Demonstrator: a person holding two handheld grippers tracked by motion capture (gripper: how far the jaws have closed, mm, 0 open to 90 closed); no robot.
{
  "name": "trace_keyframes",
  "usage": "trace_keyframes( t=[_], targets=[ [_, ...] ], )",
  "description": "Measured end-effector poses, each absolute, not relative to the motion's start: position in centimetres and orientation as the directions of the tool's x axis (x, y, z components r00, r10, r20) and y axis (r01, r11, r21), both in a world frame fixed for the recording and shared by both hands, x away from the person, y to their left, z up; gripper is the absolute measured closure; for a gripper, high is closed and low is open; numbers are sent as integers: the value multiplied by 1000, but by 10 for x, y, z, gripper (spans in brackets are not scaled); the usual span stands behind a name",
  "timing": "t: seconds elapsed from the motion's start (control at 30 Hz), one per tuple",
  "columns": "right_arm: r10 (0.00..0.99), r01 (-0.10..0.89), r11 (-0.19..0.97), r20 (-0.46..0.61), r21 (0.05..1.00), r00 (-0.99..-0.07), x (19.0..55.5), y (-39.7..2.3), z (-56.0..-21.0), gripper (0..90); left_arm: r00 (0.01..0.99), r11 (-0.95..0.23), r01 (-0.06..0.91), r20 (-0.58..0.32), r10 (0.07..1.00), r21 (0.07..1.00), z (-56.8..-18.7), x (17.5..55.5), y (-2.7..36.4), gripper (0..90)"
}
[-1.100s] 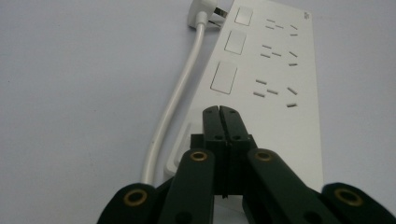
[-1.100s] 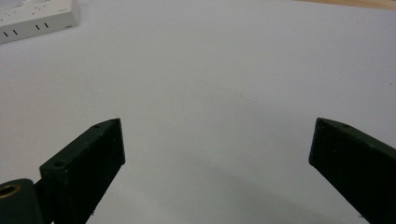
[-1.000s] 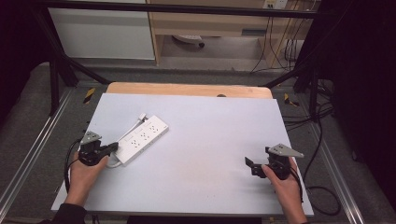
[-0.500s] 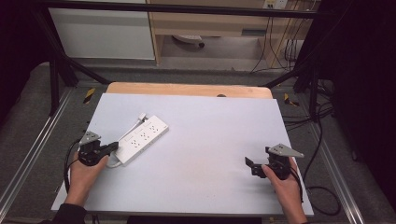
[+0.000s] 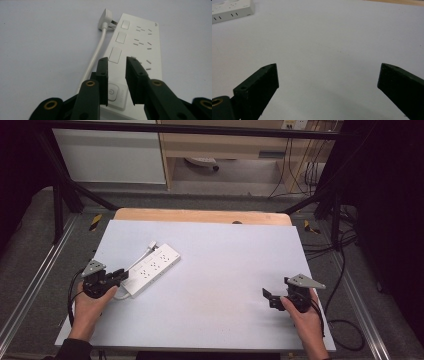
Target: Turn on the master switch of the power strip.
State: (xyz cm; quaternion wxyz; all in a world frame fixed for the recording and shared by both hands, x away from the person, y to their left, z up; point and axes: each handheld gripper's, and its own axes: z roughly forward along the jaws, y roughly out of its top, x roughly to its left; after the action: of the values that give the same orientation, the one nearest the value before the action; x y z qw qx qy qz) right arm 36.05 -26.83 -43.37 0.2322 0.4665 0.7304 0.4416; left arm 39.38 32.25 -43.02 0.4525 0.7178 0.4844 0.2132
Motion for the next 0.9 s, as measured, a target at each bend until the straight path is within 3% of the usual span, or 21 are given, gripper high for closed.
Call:
trace_keyframes(
  t=[0.33,0.57,0.8,0.9],
  targets=[
    [886,478,173,76,861,-457,361,-268,-434,39,440,-96,478,-144,886,873,-428,393,321,571],
    [886,478,173,75,861,-457,361,-269,-434,39,453,-80,447,-149,879,891,-426,392,318,417],
    [887,478,173,75,861,-456,360,-269,-433,39,416,-44,479,-182,891,877,-424,394,316,131],
    [887,478,174,74,861,-457,360,-269,-434,39,417,-35,477,-191,888,878,-424,394,316,91]
  ],
)
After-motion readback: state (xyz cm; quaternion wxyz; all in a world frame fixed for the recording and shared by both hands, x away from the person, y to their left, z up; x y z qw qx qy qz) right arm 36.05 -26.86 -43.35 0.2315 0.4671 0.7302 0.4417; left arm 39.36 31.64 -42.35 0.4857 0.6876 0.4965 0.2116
